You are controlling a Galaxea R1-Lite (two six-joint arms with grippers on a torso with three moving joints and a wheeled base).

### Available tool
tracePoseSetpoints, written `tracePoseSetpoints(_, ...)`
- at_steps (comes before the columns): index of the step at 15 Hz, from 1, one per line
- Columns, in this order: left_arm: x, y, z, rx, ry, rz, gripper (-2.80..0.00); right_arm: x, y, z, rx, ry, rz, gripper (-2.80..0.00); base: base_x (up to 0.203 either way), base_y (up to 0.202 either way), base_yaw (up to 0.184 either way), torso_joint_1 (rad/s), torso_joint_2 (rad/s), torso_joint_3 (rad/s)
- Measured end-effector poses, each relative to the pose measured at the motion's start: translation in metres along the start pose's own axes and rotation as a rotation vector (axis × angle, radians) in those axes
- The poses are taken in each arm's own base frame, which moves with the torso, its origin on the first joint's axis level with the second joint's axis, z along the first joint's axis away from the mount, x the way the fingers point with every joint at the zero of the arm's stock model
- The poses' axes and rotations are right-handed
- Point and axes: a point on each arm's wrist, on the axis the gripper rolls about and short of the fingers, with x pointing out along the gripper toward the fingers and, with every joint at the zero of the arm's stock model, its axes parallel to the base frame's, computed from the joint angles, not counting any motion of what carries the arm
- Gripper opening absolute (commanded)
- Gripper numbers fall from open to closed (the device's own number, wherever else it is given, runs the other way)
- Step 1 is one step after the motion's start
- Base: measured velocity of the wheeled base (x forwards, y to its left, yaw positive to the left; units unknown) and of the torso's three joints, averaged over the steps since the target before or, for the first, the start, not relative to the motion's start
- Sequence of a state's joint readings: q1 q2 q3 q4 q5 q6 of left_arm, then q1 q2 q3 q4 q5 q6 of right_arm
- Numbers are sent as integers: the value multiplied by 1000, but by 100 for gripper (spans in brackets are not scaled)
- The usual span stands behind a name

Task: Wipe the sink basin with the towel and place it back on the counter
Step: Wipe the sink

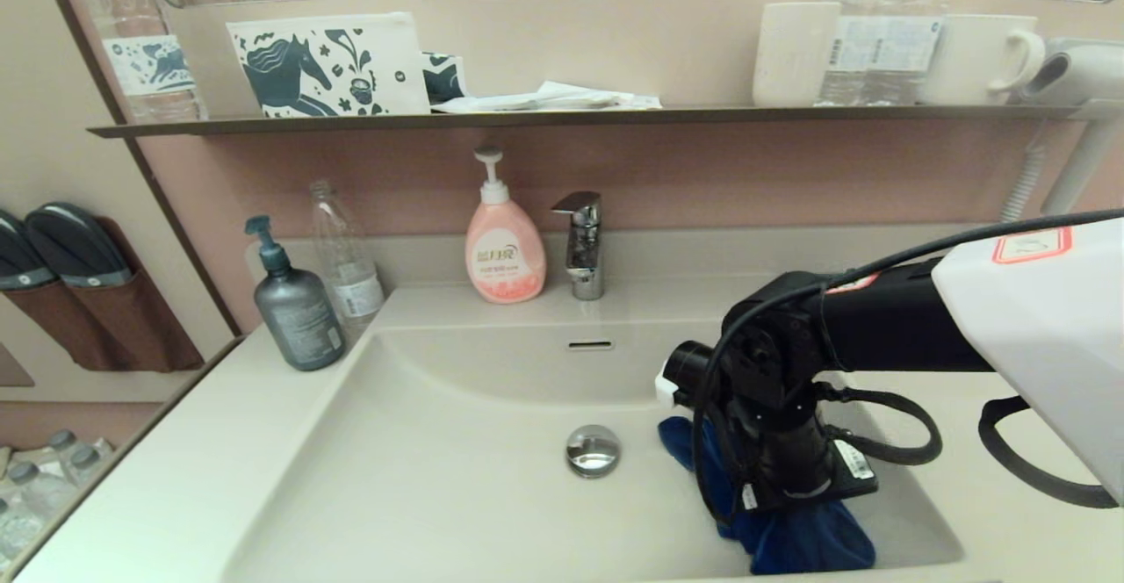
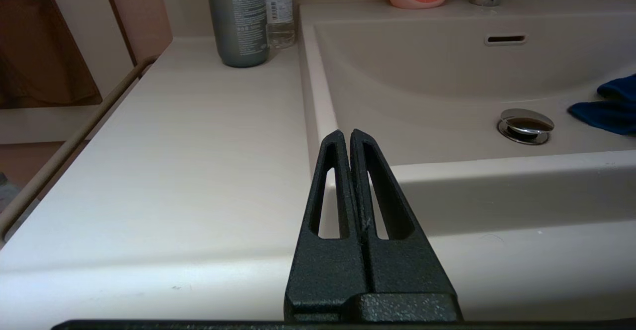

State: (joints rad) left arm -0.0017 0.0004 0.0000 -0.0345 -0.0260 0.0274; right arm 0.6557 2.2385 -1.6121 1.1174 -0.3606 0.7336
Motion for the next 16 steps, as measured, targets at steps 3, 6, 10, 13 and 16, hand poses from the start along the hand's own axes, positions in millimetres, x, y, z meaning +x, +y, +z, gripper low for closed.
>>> tracePoseSetpoints(3, 0, 0, 0, 0, 0, 0, -280, 1, 10, 0, 3, 10, 85, -280, 0, 0, 0, 0, 0, 0)
tracePoseSetpoints(6, 0, 0, 0, 0, 0, 0, -280, 0, 29, -3, 2, -24, 162, -280, 0, 0, 0, 0, 0, 0)
tracePoseSetpoints(10, 0, 0, 0, 0, 0, 0, -280, -5, 60, -9, -45, -55, 237, -280, 0, 0, 0, 0, 0, 0)
tracePoseSetpoints(13, 0, 0, 0, 0, 0, 0, -280, -13, 89, -5, -74, -63, 327, -280, 0, 0, 0, 0, 0, 0)
tracePoseSetpoints(16, 0, 0, 0, 0, 0, 0, -280, -22, 121, -7, -138, -101, 413, -280, 0, 0, 0, 0, 0, 0)
